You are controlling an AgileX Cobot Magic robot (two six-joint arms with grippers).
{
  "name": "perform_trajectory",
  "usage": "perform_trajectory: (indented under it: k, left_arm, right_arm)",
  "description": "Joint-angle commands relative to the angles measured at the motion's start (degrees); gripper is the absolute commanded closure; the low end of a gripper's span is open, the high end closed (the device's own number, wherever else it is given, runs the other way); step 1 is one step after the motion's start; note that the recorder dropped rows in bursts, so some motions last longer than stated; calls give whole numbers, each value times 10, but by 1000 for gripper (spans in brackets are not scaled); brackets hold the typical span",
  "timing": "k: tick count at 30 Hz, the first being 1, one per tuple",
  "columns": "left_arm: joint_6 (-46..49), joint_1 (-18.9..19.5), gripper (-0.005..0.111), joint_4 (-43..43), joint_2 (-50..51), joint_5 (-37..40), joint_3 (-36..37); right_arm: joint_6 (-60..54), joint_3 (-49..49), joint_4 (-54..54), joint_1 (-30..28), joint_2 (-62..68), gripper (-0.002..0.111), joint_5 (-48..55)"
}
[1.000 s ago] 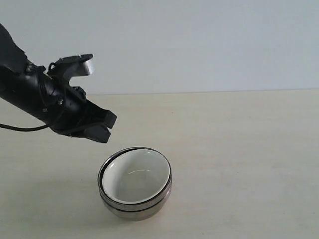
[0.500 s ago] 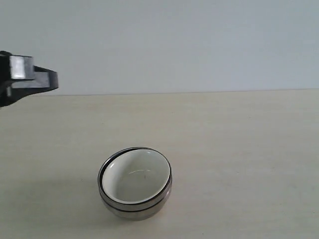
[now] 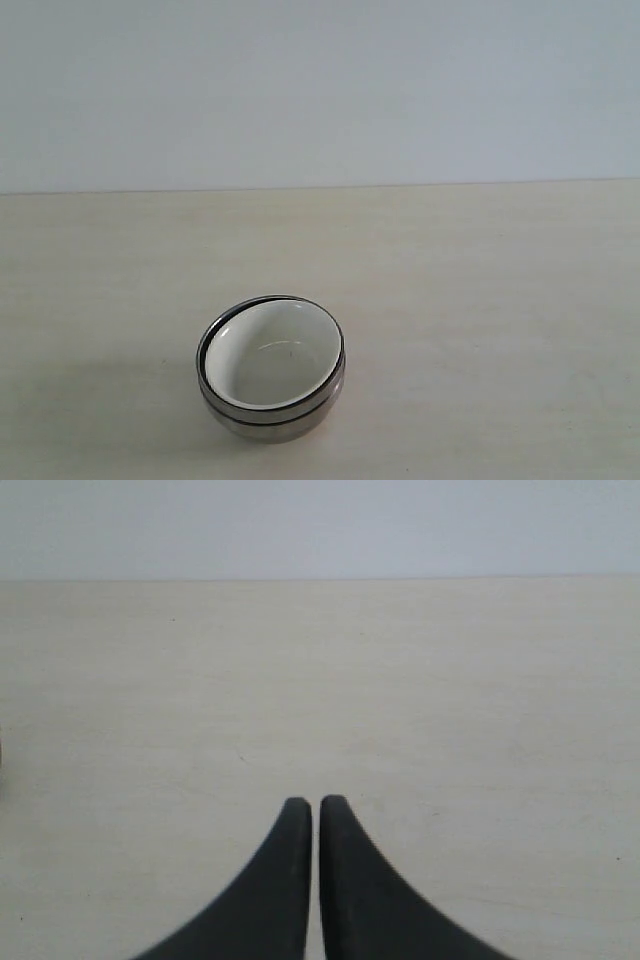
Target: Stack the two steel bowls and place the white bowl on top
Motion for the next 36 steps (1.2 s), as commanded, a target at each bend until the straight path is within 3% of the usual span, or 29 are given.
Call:
perform_trajectory:
  k: [1,7,12,16,20,25,29,36]
  left_arm:
    - [-3,-1,103,-5,-27,0,3]
    - [-3,-14,103,-3,-45,3,3]
    - [-3,18,103,1,-83,-1,3]
    - [33,68,103,2,-136,-7,11]
    - [81,141,103,2,-236,-58,65]
    - [95,190,103,3,-303,-167,130]
    - [96,213,103,3,-303,-244,169]
    - [153,216,103,19,-303,-253,262]
  right_arm:
    - [0,3,-4,-2,-3,108,-2]
    - [0,3,-4,-2,-3,108,-2]
    - [0,3,-4,-2,-3,108,-2]
    - [0,3,-4,-2,-3,108,-2]
    - [0,3,-4,-2,-3,108,-2]
    - [0,3,-4,-2,-3,108,-2]
    - [0,3,-4,-2,-3,108,-2]
    - [0,3,-4,-2,-3,108,-2]
